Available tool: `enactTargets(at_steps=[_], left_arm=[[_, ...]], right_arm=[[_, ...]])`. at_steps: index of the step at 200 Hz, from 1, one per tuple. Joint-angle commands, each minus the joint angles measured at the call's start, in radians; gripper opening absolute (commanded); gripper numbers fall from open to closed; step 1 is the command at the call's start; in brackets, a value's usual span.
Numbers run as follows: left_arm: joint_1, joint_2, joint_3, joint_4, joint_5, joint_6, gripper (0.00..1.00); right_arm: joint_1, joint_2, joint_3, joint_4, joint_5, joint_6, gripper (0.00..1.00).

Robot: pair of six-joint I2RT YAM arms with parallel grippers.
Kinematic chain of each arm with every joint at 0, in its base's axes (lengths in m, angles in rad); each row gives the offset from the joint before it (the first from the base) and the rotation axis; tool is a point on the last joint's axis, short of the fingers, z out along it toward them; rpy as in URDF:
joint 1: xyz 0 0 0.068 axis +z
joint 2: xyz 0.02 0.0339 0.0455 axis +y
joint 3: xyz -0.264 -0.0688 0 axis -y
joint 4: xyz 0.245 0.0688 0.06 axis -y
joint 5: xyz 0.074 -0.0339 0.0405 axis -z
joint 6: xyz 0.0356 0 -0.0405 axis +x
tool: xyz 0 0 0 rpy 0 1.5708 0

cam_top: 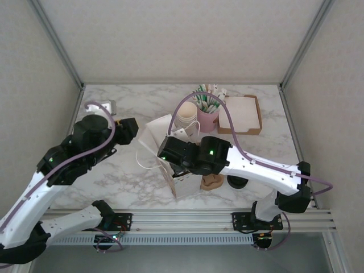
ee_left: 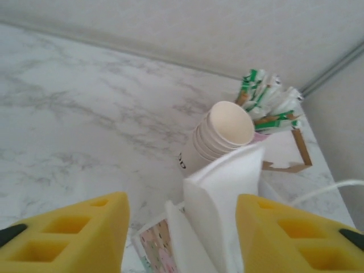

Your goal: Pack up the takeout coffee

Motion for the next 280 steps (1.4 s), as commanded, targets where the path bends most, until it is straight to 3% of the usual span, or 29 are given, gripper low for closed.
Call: enactTargets(at_steps=[1,15,31,68,81,97,107,135,160,191,244,253,272,280], left_arm=[[0.057,0.052,0.031,-0.048,0.125,-0.062,0.48],[0.066,0.083,0.038,-0.045,0.189,-0.061,0.42],[0.066,0.095,0.036,-0.028,0.261,-0.051,0.36],[0.067,0.117,0.037,-0.022,0.444,-0.034,0.30],[0.066,0.138,0.046,-0.039,0.481,-0.033,0.19],[0.065,0.164,0.057,-0.060,0.528,-0.021,0.15],[0.063,0.182,0.074,-0.086,0.538,-0.016,0.11],[0.025,0.201,0.091,-0.083,0.547,-0.004,0.10],[-0.033,0.233,0.104,-0.095,0.541,-0.002,0.00],[-0.133,0.295,0.148,-0.106,0.527,0.015,0.00],[-0.219,0.346,0.118,-0.083,0.514,0.042,0.00],[-0.229,0.360,0.131,-0.104,0.501,0.058,0.11],[-0.235,0.336,0.166,-0.117,0.439,0.073,0.59],[-0.235,0.309,0.180,-0.104,0.408,0.085,0.74]], right_arm=[[0.036,-0.073,0.040,0.052,0.052,-0.044,0.38],[0.039,-0.104,0.041,0.106,0.041,-0.073,0.54],[0.039,-0.136,0.034,0.139,0.076,-0.092,0.60],[0.035,-0.205,0.001,0.157,0.217,-0.086,0.65],[0.030,-0.227,-0.013,0.160,0.244,-0.075,0.65],[0.025,-0.253,-0.027,0.158,0.263,-0.066,0.65],[0.022,-0.265,-0.033,0.156,0.274,-0.061,0.65],[0.018,-0.290,-0.046,0.148,0.289,-0.060,0.65],[0.019,-0.295,-0.046,0.142,0.299,-0.063,0.65],[0.017,-0.323,-0.066,0.144,0.366,-0.065,0.63],[-0.009,-0.388,-0.141,0.180,0.396,-0.064,0.63],[-0.012,-0.388,-0.143,0.171,0.401,-0.065,0.63],[-0.013,-0.390,-0.141,0.162,0.414,-0.070,0.65],[-0.012,-0.397,-0.144,0.172,0.415,-0.084,0.66]])
